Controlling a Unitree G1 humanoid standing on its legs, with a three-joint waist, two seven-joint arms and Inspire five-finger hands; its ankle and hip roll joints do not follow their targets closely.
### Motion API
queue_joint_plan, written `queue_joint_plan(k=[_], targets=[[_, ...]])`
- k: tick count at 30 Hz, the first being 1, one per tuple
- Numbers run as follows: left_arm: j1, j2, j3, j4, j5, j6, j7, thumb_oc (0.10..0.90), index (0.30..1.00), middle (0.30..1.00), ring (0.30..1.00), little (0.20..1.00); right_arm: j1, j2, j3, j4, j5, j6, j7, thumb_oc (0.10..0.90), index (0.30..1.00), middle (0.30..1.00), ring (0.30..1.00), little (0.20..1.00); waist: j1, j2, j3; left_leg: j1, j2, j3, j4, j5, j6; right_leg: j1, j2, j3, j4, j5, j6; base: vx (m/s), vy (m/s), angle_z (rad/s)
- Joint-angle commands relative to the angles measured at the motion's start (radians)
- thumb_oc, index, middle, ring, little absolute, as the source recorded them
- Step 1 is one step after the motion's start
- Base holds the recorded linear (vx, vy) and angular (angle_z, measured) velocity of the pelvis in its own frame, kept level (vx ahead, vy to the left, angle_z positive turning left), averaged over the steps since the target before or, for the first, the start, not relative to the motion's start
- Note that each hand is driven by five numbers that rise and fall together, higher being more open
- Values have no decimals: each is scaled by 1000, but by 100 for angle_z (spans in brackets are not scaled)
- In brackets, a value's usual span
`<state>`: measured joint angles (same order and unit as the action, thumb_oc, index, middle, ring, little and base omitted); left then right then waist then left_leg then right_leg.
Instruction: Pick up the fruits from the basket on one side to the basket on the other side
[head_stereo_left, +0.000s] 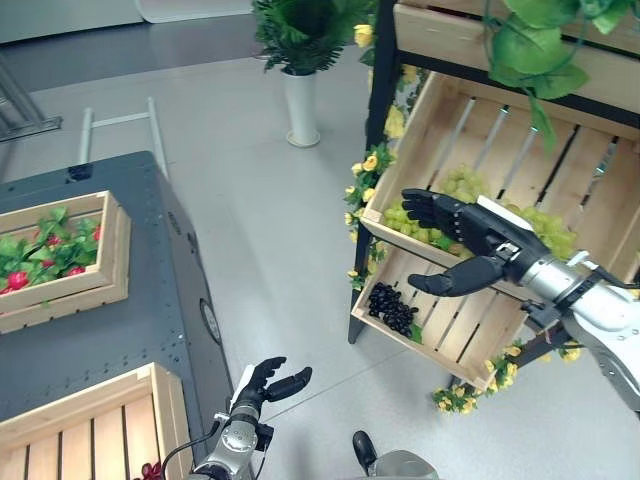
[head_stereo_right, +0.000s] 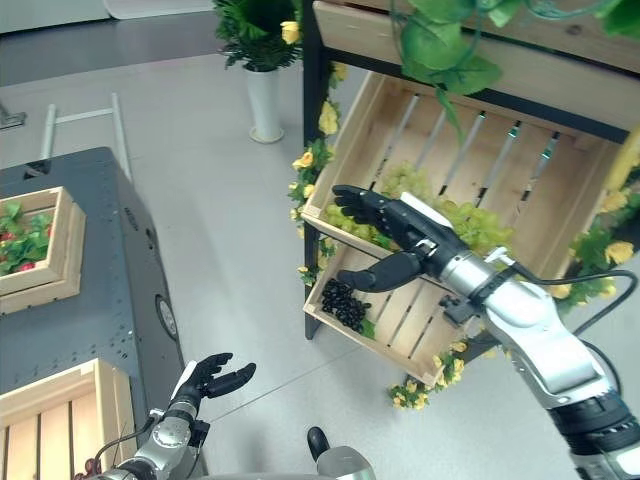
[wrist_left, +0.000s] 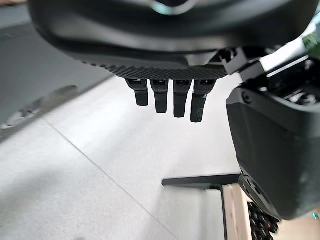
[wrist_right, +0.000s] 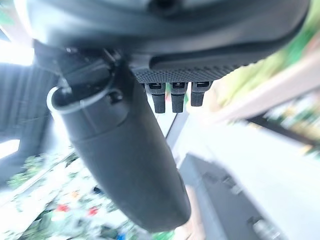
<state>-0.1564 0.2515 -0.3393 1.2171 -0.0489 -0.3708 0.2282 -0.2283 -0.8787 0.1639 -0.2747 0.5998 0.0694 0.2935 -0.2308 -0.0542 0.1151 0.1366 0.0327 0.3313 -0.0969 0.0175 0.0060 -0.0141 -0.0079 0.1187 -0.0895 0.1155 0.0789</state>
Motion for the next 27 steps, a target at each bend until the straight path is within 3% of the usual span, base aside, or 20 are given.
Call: queue_joint_plan(k=[1, 7, 9, 12, 18, 25, 27], targets=[[-81, 44, -8, 6, 19, -45, 21, 800, 900, 900, 900, 900, -179, 97, -23, -43, 94, -35, -20, 800, 900, 900, 900, 900, 49, -16, -9, 12, -63, -19, 26, -117, 14, 49, 30, -68, 2, -68, 2, -32, -43, 21], [-59, 32, -38, -17, 32, -40, 39, 800, 900, 900, 900, 900, -142, 217, 137, -24, 85, 17, -24, 800, 900, 900, 900, 900, 88, -2, 0, 3, -63, -47, 27, -105, 7, 52, 17, -103, 2, -73, -4, -28, -48, 19], [-48, 22, -50, -14, 21, -39, 55, 800, 900, 900, 900, 900, -114, 287, 214, 54, 67, 6, -26, 800, 900, 900, 900, 900, 104, 1, 3, 3, -65, -62, 26, -101, 6, 59, 14, -120, 2, -79, -8, -10, -58, 16], [-34, 14, -56, -13, 22, -44, 68, 800, 900, 900, 900, 900, -92, 329, 268, 113, 30, -8, -35, 800, 900, 900, 900, 900, 117, 2, 5, 4, -65, -72, 23, -97, 5, 64, 11, -135, 2, -82, -11, -2, -48, 14], [-20, -4, -66, -30, 24, -66, 113, 800, 900, 900, 900, 900, -78, 448, 392, 396, -41, -39, -78, 800, 900, 900, 900, 900, 162, 6, 9, 0, -70, -113, 16, -87, 1, 81, 3, -186, 2, -93, -21, -3, -42, 24], [-6, -10, -73, -68, 63, -120, 131, 800, 900, 900, 900, 900, -53, 576, 397, 640, -31, -101, -195, 800, 900, 900, 900, 900, 205, 17, 7, -12, -79, -170, 10, -79, 3, 92, -4, -228, 2, -105, -28, 10, -12, 21], [2, -13, -84, -87, 68, -127, 73, 800, 900, 900, 900, 900, -41, 615, 384, 707, -36, -135, -227, 800, 900, 900, 900, 900, 218, 23, 7, -18, -82, -188, 10, -76, 5, 94, -5, -238, 2, -109, -31, 10, 3, 27]])
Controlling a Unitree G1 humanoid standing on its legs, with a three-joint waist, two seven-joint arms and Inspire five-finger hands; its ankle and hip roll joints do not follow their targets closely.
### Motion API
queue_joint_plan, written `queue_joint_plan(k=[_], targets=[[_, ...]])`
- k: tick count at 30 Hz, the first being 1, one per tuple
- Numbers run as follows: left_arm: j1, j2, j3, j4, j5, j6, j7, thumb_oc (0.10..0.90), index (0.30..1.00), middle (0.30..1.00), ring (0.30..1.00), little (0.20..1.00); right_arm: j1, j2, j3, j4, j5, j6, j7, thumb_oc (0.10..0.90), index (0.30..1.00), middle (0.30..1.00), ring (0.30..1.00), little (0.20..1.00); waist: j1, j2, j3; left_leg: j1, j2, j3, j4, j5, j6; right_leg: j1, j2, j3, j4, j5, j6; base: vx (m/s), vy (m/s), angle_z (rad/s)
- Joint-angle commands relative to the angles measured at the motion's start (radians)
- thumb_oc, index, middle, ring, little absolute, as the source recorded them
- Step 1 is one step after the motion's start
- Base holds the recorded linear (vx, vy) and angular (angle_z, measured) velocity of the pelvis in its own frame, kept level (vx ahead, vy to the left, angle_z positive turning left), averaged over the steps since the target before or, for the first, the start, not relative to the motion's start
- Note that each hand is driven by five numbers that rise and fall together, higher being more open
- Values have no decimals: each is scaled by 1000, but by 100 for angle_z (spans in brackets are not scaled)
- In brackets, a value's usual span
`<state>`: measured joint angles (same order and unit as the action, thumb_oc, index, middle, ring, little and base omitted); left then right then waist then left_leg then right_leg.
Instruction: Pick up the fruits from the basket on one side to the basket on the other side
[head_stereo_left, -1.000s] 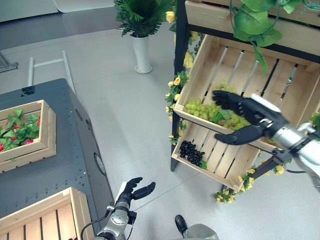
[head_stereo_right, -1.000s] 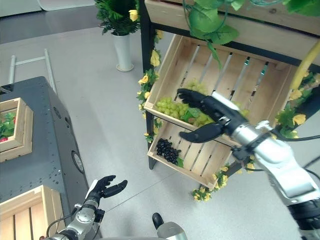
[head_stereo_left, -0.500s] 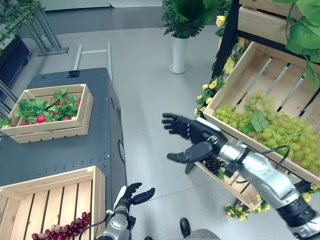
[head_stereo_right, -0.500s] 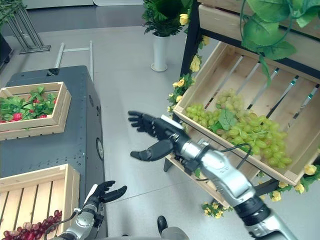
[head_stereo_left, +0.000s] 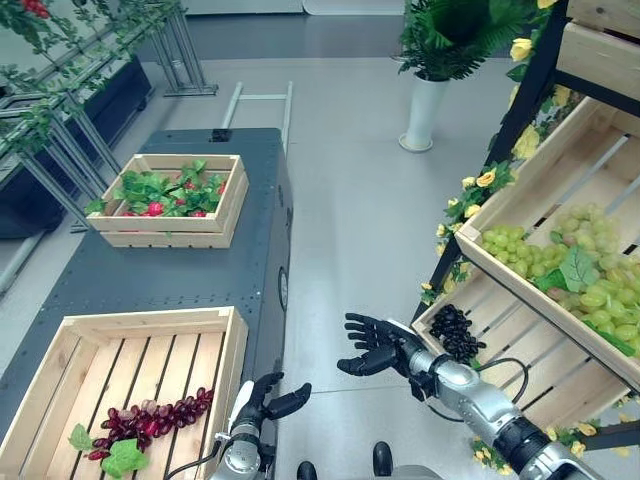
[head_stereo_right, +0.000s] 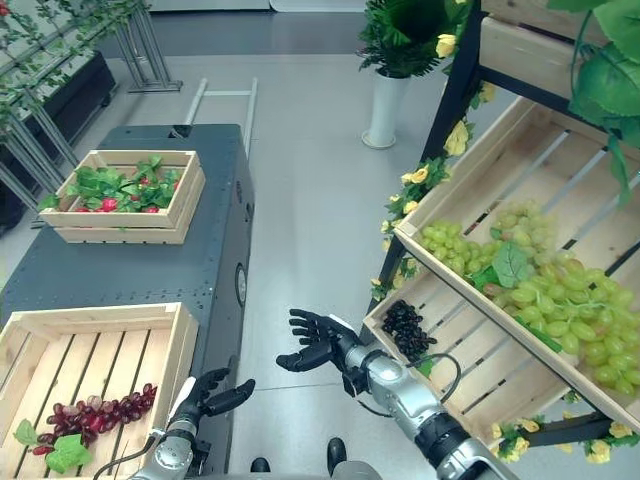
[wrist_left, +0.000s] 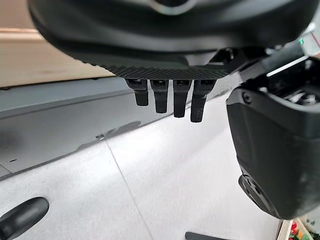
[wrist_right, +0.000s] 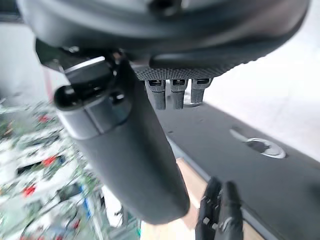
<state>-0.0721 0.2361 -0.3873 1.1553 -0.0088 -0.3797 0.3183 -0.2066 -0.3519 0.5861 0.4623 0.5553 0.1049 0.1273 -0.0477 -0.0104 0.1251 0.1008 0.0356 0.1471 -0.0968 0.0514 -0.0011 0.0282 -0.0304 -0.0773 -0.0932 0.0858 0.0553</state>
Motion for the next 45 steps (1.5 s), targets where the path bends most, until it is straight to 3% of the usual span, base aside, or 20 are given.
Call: queue_joint_plan(k=[1, 5, 10, 12, 18, 22, 28, 29, 31, 36, 40, 45], targets=[[-81, 4, -49, -37, 39, -142, -42, 800, 900, 900, 900, 900, -61, 102, -45, 2, 2, -183, -70, 800, 900, 900, 900, 900, 41, -17, -3, 13, -86, -12, 10, -108, 14, 51, 16, -48, 6, -81, -8, -7, 15, 20], [-95, 32, -78, -106, 83, -209, 48, 800, 900, 900, 900, 900, -54, 124, -86, 132, 0, -208, -66, 800, 900, 900, 900, 900, 63, 5, 8, -2, -92, -47, 10, -100, 19, 51, 15, -70, 6, -85, -11, -21, 26, 22], [-102, 93, -11, -262, 103, -262, 97, 800, 900, 900, 900, 900, -20, 109, -121, 193, 10, -213, -61, 800, 900, 900, 900, 900, 96, 16, 20, -18, -99, -89, 10, -88, 20, 54, 9, -106, 6, -89, -14, -24, -18, 22], [-91, 133, 21, -404, 95, -267, 110, 800, 900, 900, 900, 900, 5, 98, -132, 215, 0, -209, -51, 800, 900, 900, 900, 900, 123, 19, 25, -27, -103, -122, 10, -80, 18, 59, 5, -133, 6, -91, -16, -4, -70, 39], [-94, 262, 112, -672, -85, -274, 54, 800, 900, 900, 900, 900, 21, 90, -121, 221, 13, -212, -70, 800, 900, 900, 900, 900, 171, 25, 45, -60, -111, -159, 10, -57, 19, 47, -8, -177, 6, -89, -19, -41, -54, 29], [-119, 289, 193, -762, -208, -281, 55, 800, 900, 900, 900, 900, -2, 106, -127, 279, 55, -227, -75, 800, 900, 900, 900, 900, 201, 36, 62, -73, -117, -190, 10, -48, 19, 46, -15, -211, 6, -90, -24, -47, -45, 26], [-111, 309, 276, -672, -133, -279, 183, 800, 900, 900, 900, 900, 36, 127, -124, 317, 78, -225, -54, 800, 900, 900, 900, 900, 216, 40, 45, -66, -120, -208, 10, -49, 19, 62, -18, -234, 6, -100, -23, 56, 3, 21], [-116, 342, 292, -585, -10, -257, 270, 800, 900, 900, 900, 900, 56, 126, -115, 322, 69, -229, -49, 800, 900, 900, 900, 900, 213, 43, 39, -66, -120, -206, 10, -49, 20, 62, -18, -235, 6, -100, -20, 66, 55, 5], [-122, 380, 297, -527, 83, -223, 333, 800, 900, 900, 900, 900, 69, 116, -111, 312, 68, -221, -47, 800, 900, 900, 900, 900, 208, 43, 40, -67, -118, -202, 10, -48, 21, 60, -17, -234, 6, -100, -17, 57, 62, -3], [-147, 492, 298, -402, 269, -139, 415, 800, 900, 900, 900, 900, 88, 87, -124, 305, 68, -222, -27, 800, 900, 900, 900, 900, 192, 42, 60, -71, -114, -187, 10, -50, 26, 52, -14, -221, 9, -97, -12, 34, 78, -1], [-209, 592, 223, -318, 450, -49, 447, 800, 900, 900, 900, 900, 71, 53, -128, 324, 37, -204, 16, 800, 900, 900, 900, 900, 175, 38, 101, -87, -107, -156, 30, -57, 31, 19, -17, -203, 45, -101, -11, -28, 131, -7], [-304, 670, 107, -247, 518, 30, 448, 800, 900, 900, 900, 900, 32, 6, -117, 329, 23, -204, 67, 800, 900, 900, 900, 900, 159, 37, 176, -144, -106, -124, 160, -97, 41, -39, -39, -209, 172, -140, -21, -68, 149, -10]])
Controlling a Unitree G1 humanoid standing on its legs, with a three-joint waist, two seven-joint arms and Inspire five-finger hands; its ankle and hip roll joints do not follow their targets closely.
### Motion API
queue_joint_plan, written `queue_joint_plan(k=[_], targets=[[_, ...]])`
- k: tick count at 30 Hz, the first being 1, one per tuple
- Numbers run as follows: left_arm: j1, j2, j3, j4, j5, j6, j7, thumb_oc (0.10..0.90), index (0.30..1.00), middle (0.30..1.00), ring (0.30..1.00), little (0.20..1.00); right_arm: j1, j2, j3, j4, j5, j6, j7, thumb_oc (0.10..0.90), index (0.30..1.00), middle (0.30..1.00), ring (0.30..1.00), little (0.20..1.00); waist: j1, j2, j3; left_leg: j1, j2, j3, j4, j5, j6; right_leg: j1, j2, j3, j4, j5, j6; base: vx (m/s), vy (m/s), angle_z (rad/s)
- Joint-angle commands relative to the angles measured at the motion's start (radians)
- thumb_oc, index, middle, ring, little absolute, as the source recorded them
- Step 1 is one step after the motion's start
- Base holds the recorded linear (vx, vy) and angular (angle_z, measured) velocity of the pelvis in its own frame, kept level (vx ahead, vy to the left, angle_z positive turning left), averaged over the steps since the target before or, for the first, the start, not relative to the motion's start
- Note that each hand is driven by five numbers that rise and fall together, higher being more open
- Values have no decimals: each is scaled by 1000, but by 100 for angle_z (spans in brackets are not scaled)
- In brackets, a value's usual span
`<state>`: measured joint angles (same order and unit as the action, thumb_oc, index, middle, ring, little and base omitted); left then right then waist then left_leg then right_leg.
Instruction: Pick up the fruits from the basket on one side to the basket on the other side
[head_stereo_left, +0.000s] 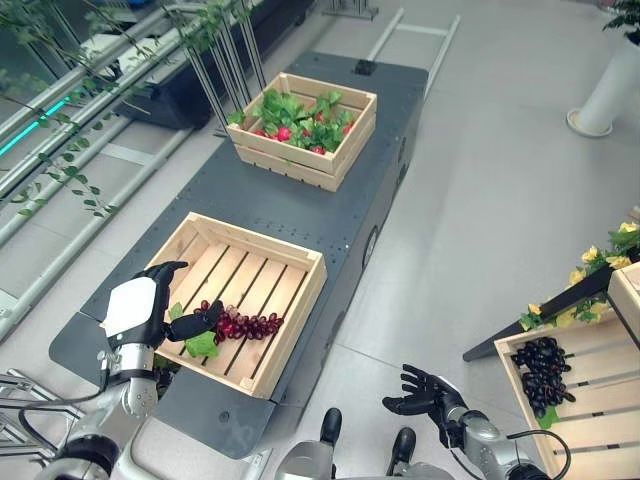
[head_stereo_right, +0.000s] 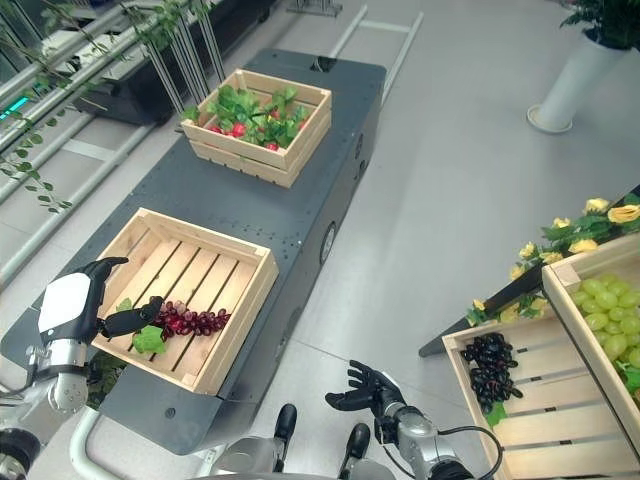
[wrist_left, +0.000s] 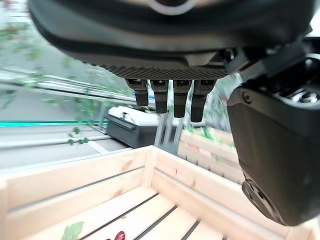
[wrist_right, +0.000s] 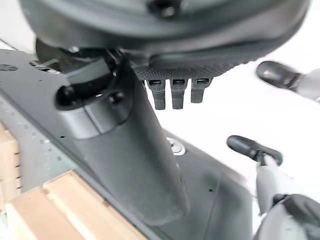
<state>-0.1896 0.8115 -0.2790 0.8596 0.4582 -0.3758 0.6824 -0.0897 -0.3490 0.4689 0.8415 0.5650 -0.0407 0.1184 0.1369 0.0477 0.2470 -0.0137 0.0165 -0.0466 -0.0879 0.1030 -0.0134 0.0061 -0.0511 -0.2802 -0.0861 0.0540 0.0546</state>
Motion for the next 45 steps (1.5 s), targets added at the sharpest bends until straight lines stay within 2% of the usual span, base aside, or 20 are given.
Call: queue_joint_plan(k=[1, 5, 9, 11, 13, 18, 19, 23, 26, 29, 31, 33, 35, 36, 39, 42, 45], targets=[[-221, 115, -32, 63, 76, 31, 91, 800, 900, 900, 900, 900, -105, -5, 0, -53, 11, -59, 78, 800, 900, 900, 900, 900, -26, -20, 89, -57, -83, 77, 204, -160, 55, -45, -28, -15, 246, -136, -25, -89, 161, -1], [-306, 151, -89, 100, 107, 20, 131, 800, 900, 900, 900, 900, -167, -15, 9, -51, -3, -60, 72, 800, 900, 900, 900, 900, -22, -20, 169, -121, -83, 95, 303, -184, 60, -121, -54, -21, 394, -171, -21, -88, 124, -3], [-397, 162, -138, 130, 96, 21, 168, 800, 900, 900, 900, 900, -232, -16, 26, -62, 13, -45, 61, 800, 900, 900, 900, 900, -24, -29, 229, -207, -76, 117, 393, -202, 60, -198, -67, -28, 496, -212, -41, -120, 89, -4], [-409, 164, -144, 134, 103, 21, 166, 800, 900, 900, 900, 900, -239, -15, 24, -62, 18, -43, 55, 800, 900, 900, 900, 900, -24, -30, 234, -218, -75, 118, 403, -203, 59, -208, -67, -28, 508, -219, -45, -63, 52, 9], [-461, 165, -182, 138, 120, 47, 168, 800, 900, 900, 900, 900, -288, -15, 14, -61, 38, -47, 36, 800, 900, 900, 900, 900, -25, -39, 269, -286, -72, 115, 478, -224, 64, -278, -77, -23, 605, -262, -65, -127, 113, 12], [-500, 180, -227, 157, 106, 36, 129, 800, 900, 900, 900, 900, -306, -48, -7, -66, 29, -42, 16, 800, 900, 900, 900, 900, -34, -44, 273, -417, -68, 126, 618, -270, 73, -402, -92, -17, 752, -319, -93, -55, 93, 6], [-497, 179, -230, 157, 105, 36, 129, 800, 900, 900, 900, 900, -302, -48, -6, -65, 29, -42, 15, 800, 900, 900, 900, 900, -33, -45, 273, -404, -69, 123, 622, -287, 69, -391, -90, -9, 756, -332, -84, 32, 78, 4], [-498, 181, -236, 156, 97, 17, 120, 800, 900, 900, 900, 900, -295, -69, -27, -45, 26, -50, 26, 800, 900, 900, 900, 900, -41, -41, 273, -464, -63, 134, 692, -315, 72, -441, -95, -2, 816, -358, -96, 0, 69, -3], [-495, 185, -237, 149, 93, 14, 109, 800, 900, 900, 900, 900, -293, -76, -38, -49, 13, -46, 30, 800, 900, 900, 900, 900, -45, -37, 273, -498, -63, 137, 712, -304, 74, -470, -98, -3, 829, -350, -105, -13, 55, 4], [-489, 184, -244, 147, 87, 11, 93, 800, 900, 900, 900, 900, -283, -81, -36, -50, 13, -46, 34, 800, 900, 900, 900, 900, -46, -36, 273, -491, -62, 140, 730, -330, 72, -465, -99, 8, 844, -368, -97, 23, 20, 0], [-488, 186, -249, 143, 102, 28, 71, 800, 900, 900, 900, 900, -284, -87, -36, -54, 17, -43, 40, 800, 900, 900, 900, 900, -47, -35, 273, -497, -61, 142, 738, -333, 72, -470, -100, 9, 848, -369, -96, 0, 0, 0], [-479, 184, -258, 142, 102, 76, 59, 800, 900, 900, 900, 900, -282, -92, -37, -72, 14, -32, 35, 800, 900, 900, 900, 900, -52, -33, 273, -502, -61, 142, 740, -332, 70, -472, -96, 14, 843, -367, -96, 36, 40, -1], [-480, 184, -258, 143, 104, 84, 68, 800, 900, 900, 900, 900, -284, -93, -36, -75, 14, -30, 34, 800, 900, 900, 900, 900, -54, -33, 273, -508, -60, 142, 740, -328, 69, -477, -96, 13, 842, -363, -97, 9, 16, -1], [-483, 183, -258, 148, 114, 113, 91, 800, 900, 900, 900, 900, -285, -94, -31, -84, 14, -27, 31, 800, 900, 900, 900, 900, -56, -36, 273, -511, -56, 145, 736, -326, 68, -480, -93, 15, 836, -362, -96, 21, 39, -2], [-531, 190, -271, 174, 89, 130, 100, 800, 900, 900, 900, 900, -292, -99, -18, -101, 26, -34, 13, 800, 900, 900, 900, 900, -65, -51, 273, -539, -45, 154, 739, -320, 66, -508, -84, 18, 832, -353, -98, 7, 46, -3], [-603, 202, -311, 186, 94, 178, 26, 800, 900, 900, 900, 900, -297, -112, -20, -118, 55, -35, -4, 800, 900, 900, 900, 900, -73, -77, 273, -588, -33, 156, 756, -321, 69, -558, -73, 19, 841, -344, -98, 0, 20, 3], [-638, 204, -346, 208, 103, 213, -21, 800, 900, 900, 900, 900, -301, -117, -27, -115, 71, -36, -4, 800, 900, 900, 900, 900, -79, -90, 273, -615, -27, 156, 763, -321, 72, -585, -68, 21, 843, -334, -94, 3, 9, -1]])
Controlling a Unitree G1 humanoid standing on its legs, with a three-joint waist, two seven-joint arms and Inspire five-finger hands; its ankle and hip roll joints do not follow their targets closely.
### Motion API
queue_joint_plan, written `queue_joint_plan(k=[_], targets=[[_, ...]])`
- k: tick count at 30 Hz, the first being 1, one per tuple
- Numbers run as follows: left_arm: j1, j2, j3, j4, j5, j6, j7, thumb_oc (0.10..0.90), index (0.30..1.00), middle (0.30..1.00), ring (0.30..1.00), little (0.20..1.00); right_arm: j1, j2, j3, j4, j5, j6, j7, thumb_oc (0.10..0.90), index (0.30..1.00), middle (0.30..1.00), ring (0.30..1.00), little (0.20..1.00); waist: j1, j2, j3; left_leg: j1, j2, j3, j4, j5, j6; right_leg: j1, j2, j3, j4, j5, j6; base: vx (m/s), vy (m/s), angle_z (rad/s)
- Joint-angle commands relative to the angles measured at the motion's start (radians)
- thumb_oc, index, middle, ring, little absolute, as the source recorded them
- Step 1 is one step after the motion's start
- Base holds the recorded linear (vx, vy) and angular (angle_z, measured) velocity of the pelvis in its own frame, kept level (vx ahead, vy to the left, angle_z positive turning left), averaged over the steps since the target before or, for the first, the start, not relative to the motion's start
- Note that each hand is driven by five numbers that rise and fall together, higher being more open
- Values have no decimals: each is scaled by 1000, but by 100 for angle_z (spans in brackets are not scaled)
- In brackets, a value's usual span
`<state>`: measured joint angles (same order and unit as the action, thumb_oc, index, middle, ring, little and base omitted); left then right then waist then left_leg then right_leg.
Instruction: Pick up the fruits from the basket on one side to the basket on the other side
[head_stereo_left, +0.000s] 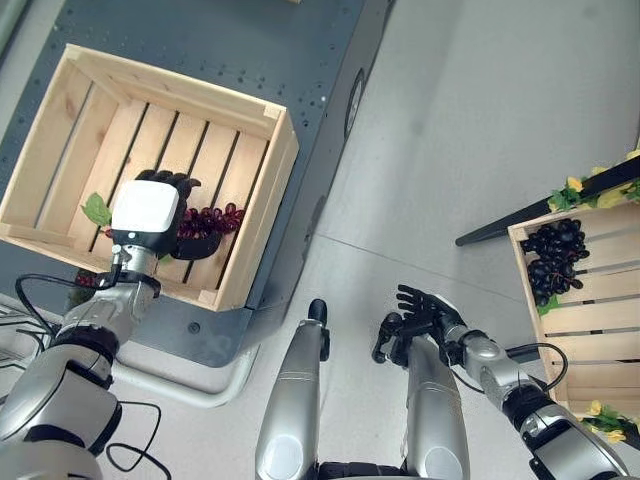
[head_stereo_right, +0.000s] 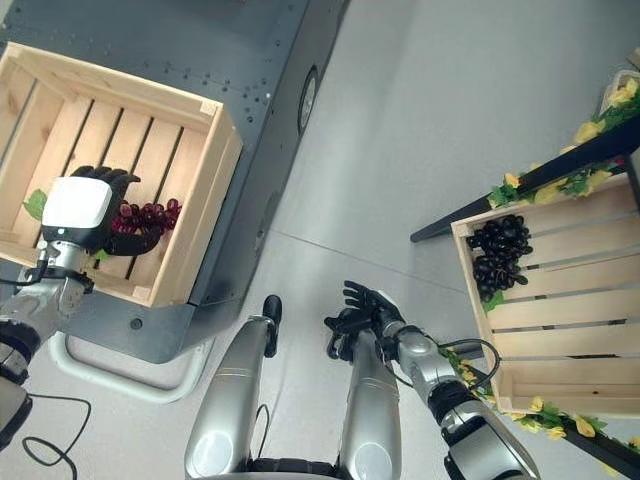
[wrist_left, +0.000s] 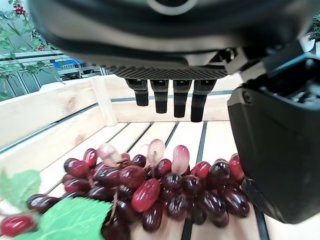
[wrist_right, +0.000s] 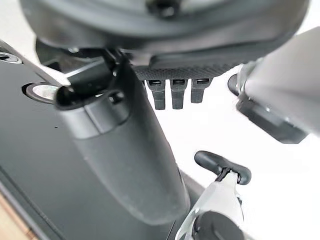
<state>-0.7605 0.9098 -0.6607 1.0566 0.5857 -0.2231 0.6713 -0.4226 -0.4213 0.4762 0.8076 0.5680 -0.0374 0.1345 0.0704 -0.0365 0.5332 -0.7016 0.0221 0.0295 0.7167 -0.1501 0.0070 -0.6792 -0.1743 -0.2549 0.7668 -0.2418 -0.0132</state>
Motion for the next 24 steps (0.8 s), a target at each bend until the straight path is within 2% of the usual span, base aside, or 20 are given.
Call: queue_joint_plan(k=[1, 6, 7, 8, 11, 12, 13, 14, 17, 19, 20, 21, 24], targets=[[-77, 106, 26, 19, -24, 77, -24, 800, 900, 900, 900, 900, 30, -46, -36, -79, 70, -41, -17, 800, 900, 900, 900, 900, -15, -10, -13, 61, -30, 80, -38, -68, 52, 89, 58, -4, -10, -34, -25, 11, 37, -5], [-118, 113, -9, 81, -70, 124, -111, 800, 900, 900, 900, 900, 24, -59, -39, -96, 90, -45, -27, 800, 900, 900, 900, 900, -29, -31, -13, 8, -20, 83, -42, -59, 56, 36, 71, 1, -26, -9, -18, -6, 21, -2], [-131, 115, -13, 101, -88, 122, -111, 800, 900, 900, 900, 900, 9, -62, -39, -99, 97, -50, -31, 800, 900, 900, 900, 900, -34, -37, -13, -30, -16, 86, -38, -45, 61, 3, 75, -2, -33, 8, -26, 1, 31, -2], [-120, 113, -16, 104, -92, 119, -110, 800, 900, 900, 900, 900, 20, -61, -33, -100, 99, -51, -32, 800, 900, 900, 900, 900, -33, -39, -13, -8, -17, 83, -37, -63, 55, 24, 78, 5, -33, -4, -16, 6, 43, 0], [-141, 117, -27, 121, -86, 95, -135, 800, 900, 900, 900, 900, 19, -64, -31, -100, 106, -64, -27, 800, 900, 900, 900, 900, -39, -47, -13, -30, -10, 86, -31, -65, 57, 0, 81, 6, -32, 3, -12, 2, 27, -2], [-160, 121, -29, 122, -89, 95, -154, 800, 900, 900, 900, 900, 7, -65, -36, -100, 107, -65, -27, 800, 900, 900, 900, 900, -40, -48, -13, -60, -8, 89, -30, -47, 62, -29, 79, -1, -32, 17, -21, 0, 0, 0], [-151, 117, -37, 118, -94, 98, -178, 800, 900, 900, 900, 900, 19, -63, -34, -102, 109, -66, -29, 800, 900, 900, 900, 900, -39, -49, -13, -36, -10, 85, -32, -65, 56, -6, 81, 5, -34, 6, -9, -53, -6, -1], [-165, 118, -44, 116, -100, 104, -223, 800, 900, 900, 900, 900, 3, -63, -43, -101, 110, -67, -30, 800, 900, 900, 900, 900, -40, -48, -13, -67, -10, 85, -37, -44, 60, -36, 80, -2, -38, 23, -17, 0, 0, 0], [-150, 112, -52, 120, -129, 110, -280, 800, 900, 900, 900, 900, -5, -63, -47, -92, 111, -68, -28, 800, 900, 900, 900, 900, -38, -45, -13, -64, -14, 80, -51, -41, 60, -35, 79, -2, -49, 28, -14, -14, -6, 2], [-127, 101, -57, 134, -154, 137, -364, 800, 900, 900, 900, 900, 3, -58, -41, -84, 112, -75, -25, 800, 900, 900, 900, 900, -36, -41, -13, -24, -18, 77, -67, -57, 56, 2, 79, 4, -68, 18, -2, 24, -10, 5], [-137, 103, -53, 134, -157, 143, -376, 800, 900, 900, 900, 900, -10, -60, -46, -83, 111, -76, -25, 800, 900, 900, 900, 900, -37, -40, -13, -49, -17, 80, -69, -38, 61, -21, 78, -3, -71, 32, -12, 47, -11, -2], [-110, 95, -50, 143, -172, 171, -445, 800, 900, 900, 900, 900, 2, -58, -46, -81, 108, -78, -28, 800, 900, 900, 900, 900, -35, -36, -13, -14, -20, 79, -76, -55, 55, 13, 78, 4, -79, 19, 0, 0, 0, 0], [-92, 81, -35, 161, -183, 203, -502, 800, 900, 900, 900, 900, -7, -59, -48, -80, 111, -72, -38, 800, 900, 900, 900, 900, -37, -31, -13, -3, -21, 82, -82, -53, 54, 21, 76, 4, -82, 18, -1, 15, -5, -1]])
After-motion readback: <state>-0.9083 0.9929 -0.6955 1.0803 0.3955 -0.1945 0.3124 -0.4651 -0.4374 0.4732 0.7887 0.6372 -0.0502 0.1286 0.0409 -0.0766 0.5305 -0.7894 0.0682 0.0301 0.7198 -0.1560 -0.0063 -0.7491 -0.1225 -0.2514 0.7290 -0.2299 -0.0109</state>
